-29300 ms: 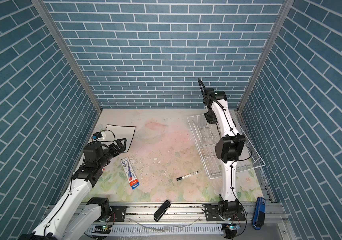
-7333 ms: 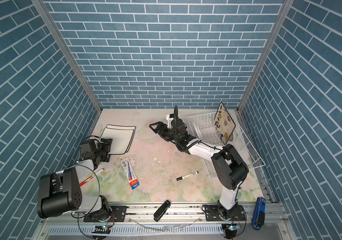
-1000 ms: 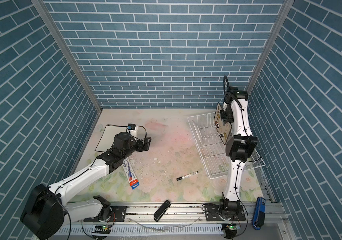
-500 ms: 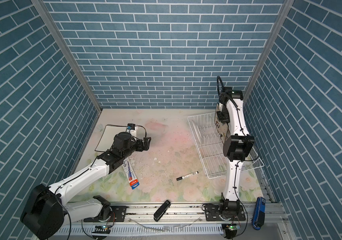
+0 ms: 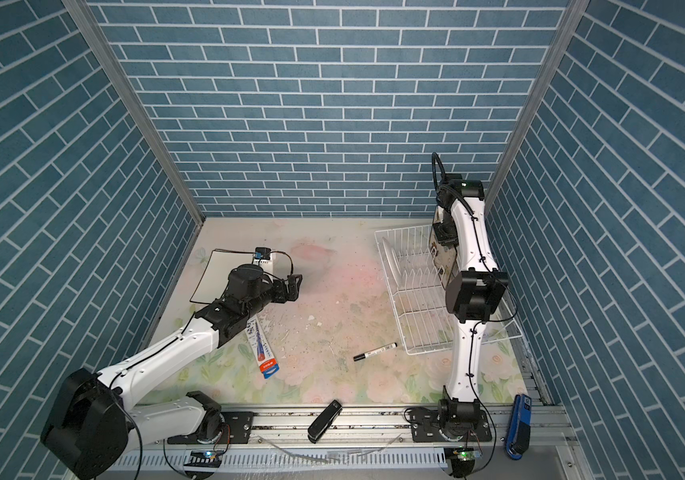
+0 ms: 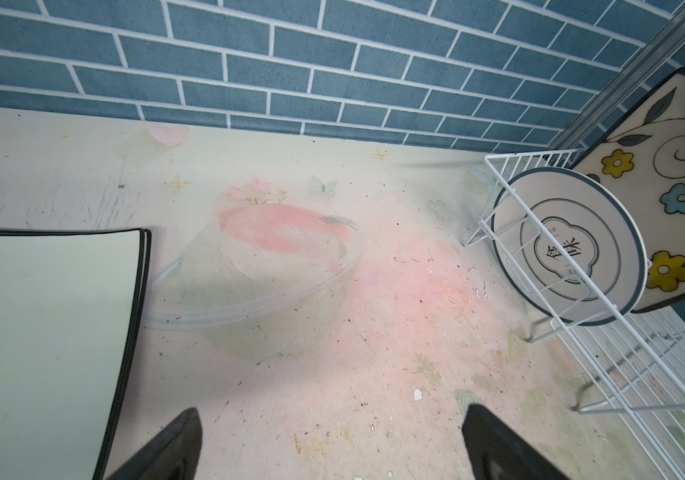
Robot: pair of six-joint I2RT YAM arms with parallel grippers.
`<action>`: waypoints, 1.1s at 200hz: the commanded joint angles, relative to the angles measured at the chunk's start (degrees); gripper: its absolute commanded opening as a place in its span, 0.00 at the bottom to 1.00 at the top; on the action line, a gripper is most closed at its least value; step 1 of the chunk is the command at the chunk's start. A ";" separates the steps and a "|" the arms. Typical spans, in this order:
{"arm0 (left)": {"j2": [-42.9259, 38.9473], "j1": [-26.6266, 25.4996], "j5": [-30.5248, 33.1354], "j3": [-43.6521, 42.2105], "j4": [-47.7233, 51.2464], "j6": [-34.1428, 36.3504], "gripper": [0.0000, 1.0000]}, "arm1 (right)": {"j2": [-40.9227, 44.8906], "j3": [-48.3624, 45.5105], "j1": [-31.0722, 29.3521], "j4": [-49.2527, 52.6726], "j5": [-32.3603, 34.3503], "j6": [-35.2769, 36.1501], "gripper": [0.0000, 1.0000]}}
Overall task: Unload the plates from the dish rack
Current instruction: 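Close the right gripper on the floral plate's top edge in the rack, then lift the floral plate up out of the rack with the right gripper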
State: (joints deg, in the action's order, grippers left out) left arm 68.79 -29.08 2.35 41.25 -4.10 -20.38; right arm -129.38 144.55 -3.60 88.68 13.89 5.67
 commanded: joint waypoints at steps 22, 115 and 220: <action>-0.62 -0.32 0.29 0.32 0.76 -0.58 1.00 | 3.35 -0.48 -1.14 0.43 5.57 -2.03 0.00; -1.29 -0.29 0.62 0.32 1.64 -0.62 1.00 | 6.41 -0.37 -1.94 -1.20 8.68 -2.33 0.00; -2.43 -0.28 0.64 0.50 2.35 -1.19 1.00 | 8.93 -1.27 -3.87 -1.69 11.38 -2.06 0.00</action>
State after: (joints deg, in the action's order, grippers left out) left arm 67.75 -29.08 2.55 41.25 -3.27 -21.23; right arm -125.93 143.63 -7.03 88.71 20.86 4.93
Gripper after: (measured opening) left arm 0.996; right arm 0.155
